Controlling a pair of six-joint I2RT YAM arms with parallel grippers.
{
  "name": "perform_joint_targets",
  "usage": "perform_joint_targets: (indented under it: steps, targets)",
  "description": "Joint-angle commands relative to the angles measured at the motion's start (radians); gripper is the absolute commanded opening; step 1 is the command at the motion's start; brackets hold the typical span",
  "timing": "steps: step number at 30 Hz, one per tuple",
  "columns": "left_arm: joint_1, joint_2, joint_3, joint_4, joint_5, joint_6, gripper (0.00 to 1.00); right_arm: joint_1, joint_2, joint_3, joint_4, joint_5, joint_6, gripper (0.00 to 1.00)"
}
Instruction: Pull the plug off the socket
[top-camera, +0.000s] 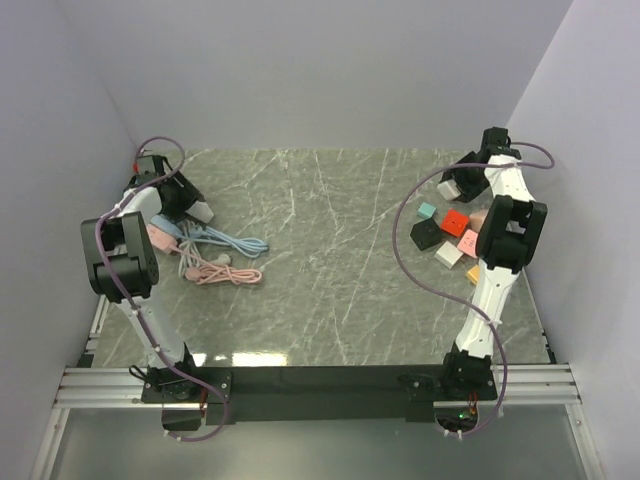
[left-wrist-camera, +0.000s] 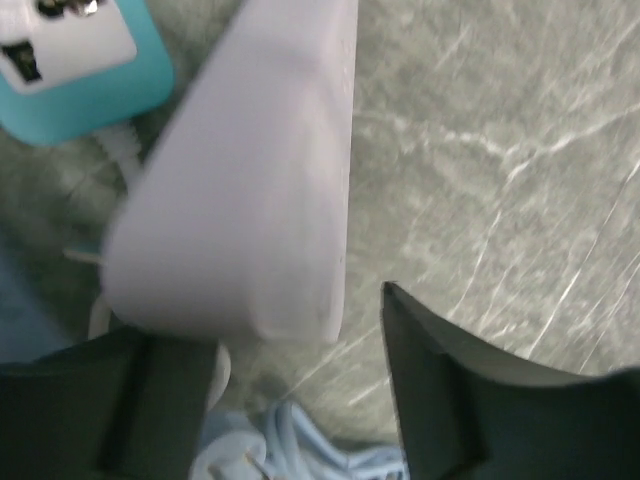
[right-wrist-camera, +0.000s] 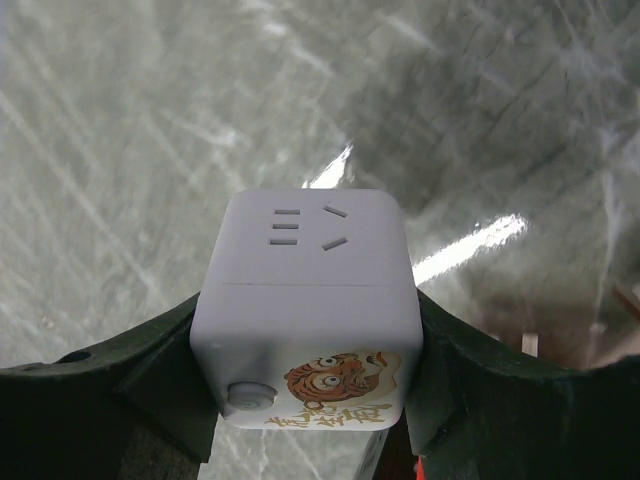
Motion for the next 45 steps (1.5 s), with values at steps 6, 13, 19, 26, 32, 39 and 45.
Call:
perform_joint_targets:
  steps: [6, 13, 19, 26, 32, 39, 45]
  targets:
    - [0.012, -0.197, 0.017, -0.104, 0.079, 0.07, 0.93, 0.004, 0.025, 0.049, -0.025, -0.003, 0.009, 0.04]
    - [0.01, -0.3, -0.002, -0.093, 0.206, 0.059, 0.99, 0.004, -0.022, -0.013, -0.007, 0.029, 0.003, 0.8]
    - [0.002, -0.375, -0.039, -0.076, 0.321, 0.06, 0.99, 0.003, -0.154, -0.004, 0.025, 0.011, -0.02, 0.92]
    - [-0.039, -0.496, -0.09, -0.081, 0.367, 0.077, 0.99, 0.007, -0.422, -0.095, 0.055, -0.073, -0.017, 0.95]
    - [-0.079, -0.577, -0.11, -0.115, 0.402, 0.099, 0.99, 0.055, -0.687, -0.342, 0.079, -0.125, -0.09, 0.96]
    - [-0.105, -0.724, -0.177, -0.096, 0.459, 0.099, 0.99, 0.233, -1.138, -0.822, 0.272, -0.144, -0.116, 0.97]
    - [-0.108, -0.85, -0.222, -0.076, 0.511, 0.07, 0.99, 0.308, -1.379, -1.126, 0.292, -0.17, -0.13, 0.97]
